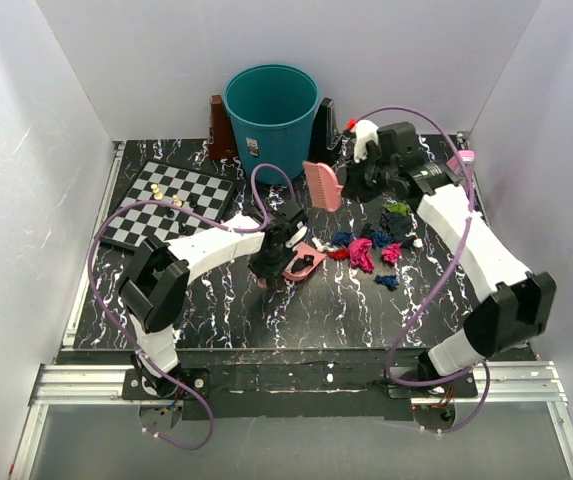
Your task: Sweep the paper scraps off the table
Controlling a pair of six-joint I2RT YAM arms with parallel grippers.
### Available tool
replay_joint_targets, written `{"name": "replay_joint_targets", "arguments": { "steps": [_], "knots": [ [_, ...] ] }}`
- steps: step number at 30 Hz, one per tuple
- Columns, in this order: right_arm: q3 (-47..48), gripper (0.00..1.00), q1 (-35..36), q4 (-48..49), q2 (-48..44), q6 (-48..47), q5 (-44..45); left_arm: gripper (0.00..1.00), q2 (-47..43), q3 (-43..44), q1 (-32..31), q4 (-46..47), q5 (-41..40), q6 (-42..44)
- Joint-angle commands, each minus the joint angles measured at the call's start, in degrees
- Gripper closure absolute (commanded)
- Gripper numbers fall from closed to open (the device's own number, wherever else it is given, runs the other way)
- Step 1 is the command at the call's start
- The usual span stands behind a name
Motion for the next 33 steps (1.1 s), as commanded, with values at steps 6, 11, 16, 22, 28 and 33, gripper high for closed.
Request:
{"name": "replay_joint_targets", "arguments": {
  "steps": [6, 11, 16, 22, 28, 33],
  "knots": [
    [-5.20, 0.99, -3.18, 1.44, -7.56, 8.66, 6.97, 0.84, -8.37, 0.43, 0.01, 0.37, -4.49, -0.93],
    [-7.63, 0.99, -3.35, 0.88, -8.69, 11.38, 12.94, 0.84, -11.54, 1.65, 0.01, -1.39, -5.46, -1.72],
    [-13.27, 0.99, -3.61, 5.37, -13.70, 15.42, 20.49, 0.84, -13.47, 7.53, 0.01, -6.56, -4.85, -2.25],
    [-16.08, 0.99, -3.61, 4.76, -15.55, 18.59, 22.44, 0.84, -9.88, 22.28, 0.01, -17.89, -3.97, -2.42],
    [-19.25, 0.99, -3.61, 5.11, -18.36, 19.30, 21.48, 0.84, -1.98, 42.59, 0.10, -26.78, -4.05, -1.37],
    [-21.71, 0.99, -3.61, 6.60, -21.09, 19.47, 20.60, 0.83, 2.78, 56.39, 1.76, -25.48, 0.24, -1.37]
  ]
}}
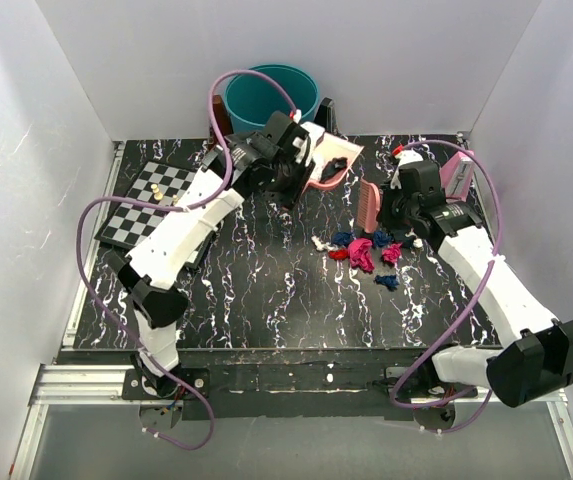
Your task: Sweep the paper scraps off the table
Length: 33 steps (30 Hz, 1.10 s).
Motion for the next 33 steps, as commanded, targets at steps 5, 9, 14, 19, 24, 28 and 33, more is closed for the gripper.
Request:
{"name": "replay_joint_targets", "arguments": {
  "steps": [5, 9, 14, 19, 24, 28, 33],
  "knots": [
    [-3.01, 0.99, -0.25, 5.15, -6.57, 1.07, -0.48, 0.83, 6.01, 16.97, 6.74, -1.41, 13.99, -2.38],
    [-3.28, 0.99, -0.25, 5.15, -7.54, 1.07, -1.53, 0.86, 6.81, 18.83, 12.19, 5.26, 20.94, -6.16],
    [-4.33, 0.99, -0.25, 5.23, -8.51, 1.34, -2.50, 0.85, 7.16, 16.64, 19.31, 15.89, 31.65, -14.67],
    [-5.47, 0.99, -0.16, 5.94, -9.04, 1.25, -2.23, 0.87, 11.28, 15.23, 23.28, 33.61, 46.59, -28.89],
    [-5.74, 0.99, -0.25, 6.20, -9.30, 1.51, -3.03, 0.87, 14.10, 4.36, 25.65, 62.78, 56.72, -53.75],
    [-6.09, 0.99, -0.25, 6.20, -9.91, 1.51, -3.46, 0.86, 15.33, -4.62, 27.14, 86.44, 57.17, -73.45],
    [-6.27, 0.99, -0.25, 6.11, -10.88, 1.34, -3.47, 0.87, 17.53, -14.64, 28.90, 110.89, 54.36, -93.94]
  ]
}}
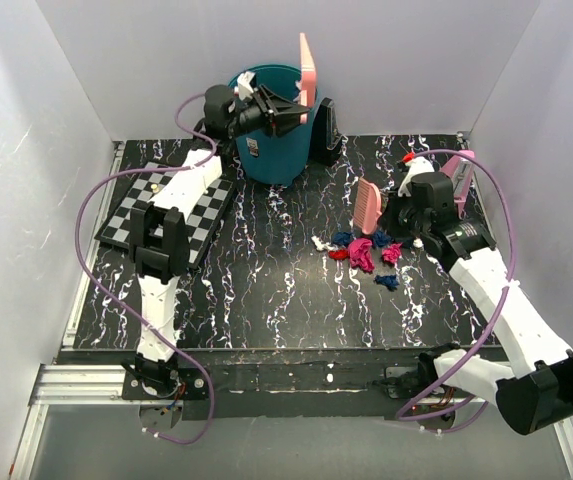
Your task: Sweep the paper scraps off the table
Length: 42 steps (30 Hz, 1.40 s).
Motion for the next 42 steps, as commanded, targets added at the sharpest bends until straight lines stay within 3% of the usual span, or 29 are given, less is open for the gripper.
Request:
{"name": "replay_joint_targets", "arguments": {
  "steps": [1, 4, 15, 19, 21, 22, 25, 28, 32, 37, 42],
  "knots": [
    [-0.47, 0.99, -0.21, 3.21, -2.36, 0.09, -0.41, 0.87, -0.87, -5.40, 2.24, 30.91, -0.29, -25.58],
    [-0.65, 0.99, -0.21, 3.29, -2.71, 0.09, -0.76, 0.87, 0.71, -6.56, 2.59, 40.42, -1.52, -32.90],
    [-1.09, 0.99, -0.21, 3.65, -2.45, 0.44, -0.94, 0.85, -4.90, -8.22, 4.00, 41.15, 3.12, -31.26],
    [-0.74, 0.99, -0.21, 2.59, -3.06, 0.44, 0.03, 0.85, -13.84, -15.15, 3.74, 26.78, 9.54, -14.96],
    [-0.21, 0.99, -0.21, 1.63, -3.67, 0.44, 0.12, 0.85, -20.61, -18.32, 3.56, 10.82, 10.25, 0.30],
    [0.31, 0.99, -0.21, 1.19, -3.85, 0.27, -0.23, 0.84, -24.04, -18.86, 3.21, -0.32, 9.64, 13.18],
    [1.72, 0.99, -0.21, -0.92, -4.47, 1.58, -1.28, 0.83, -31.61, -17.90, 1.55, -28.39, 2.72, 35.75],
    [3.82, 0.99, -0.21, -5.65, -3.68, 6.05, 3.62, 0.83, -36.71, -19.03, -0.39, -44.15, -3.96, 49.31],
    [7.60, 0.99, -0.21, -16.36, -0.08, 12.39, 15.48, 0.83, -38.84, -20.79, -5.65, -61.39, -23.09, 64.78],
    [9.90, 0.99, -0.12, -22.36, 3.00, 10.55, 19.98, 0.83, -35.15, -27.19, -16.37, -69.07, -49.37, 73.95],
    [10.07, 0.99, 0.15, -25.27, 5.90, 6.17, 14.65, 0.81, -31.29, -30.28, -23.41, -69.07, -62.84, 76.06]
  ]
}}
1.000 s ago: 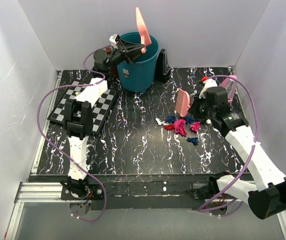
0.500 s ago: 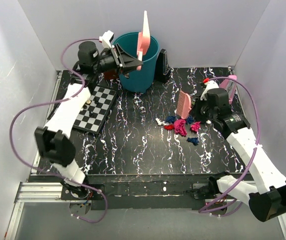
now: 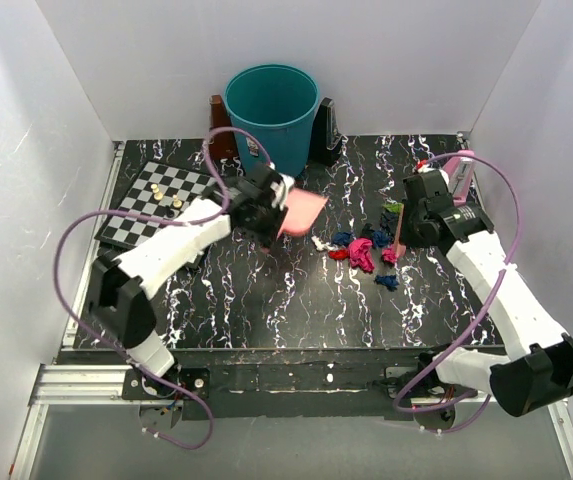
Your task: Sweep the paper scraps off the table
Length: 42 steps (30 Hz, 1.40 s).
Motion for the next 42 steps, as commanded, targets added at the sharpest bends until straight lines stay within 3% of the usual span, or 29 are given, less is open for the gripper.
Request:
{"name": "replay_joint_targets", "arguments": {
  "steps": [1, 3, 7, 16, 23, 30, 37, 42],
  "knots": [
    [2.49, 0.99, 0.23, -4.66, 2.27, -3.81, -4.64, 0.82, 2.62, -1.61, -5.17, -6.97, -21.42, 7.50],
    [2.66, 0.99, 0.41, -5.19, 3.77, -4.61, -8.09, 0.84, 4.29, -3.01, -6.49, -6.89, -23.80, 7.85],
    [3.19, 0.99, 1.20, -5.72, 6.67, -6.10, -6.96, 0.84, 6.32, -4.95, -8.69, -6.80, -27.15, 8.47],
    [12.85, 0.99, 5.85, -7.82, 20.46, -7.60, -4.84, 0.82, 12.82, -4.86, -12.29, -11.28, -24.52, 8.38],
    [17.43, 0.99, 7.88, -3.88, 22.24, -10.06, -19.61, 0.81, 10.98, -5.92, -12.38, -10.49, -19.34, 9.26],
    [21.82, 0.99, 7.79, -4.66, 18.45, -12.43, -10.75, 0.80, 12.55, -4.61, -12.38, -11.89, -14.68, 9.00],
    [22.35, 0.99, 7.88, -2.38, 23.36, -18.05, 0.58, 0.81, 13.18, -2.49, -12.47, -17.08, -17.14, 5.75],
    [21.66, 0.99, 8.58, 2.35, 26.71, -23.58, 4.03, 0.81, 11.24, -3.72, -12.47, -16.65, -13.36, 5.92]
  ]
}}
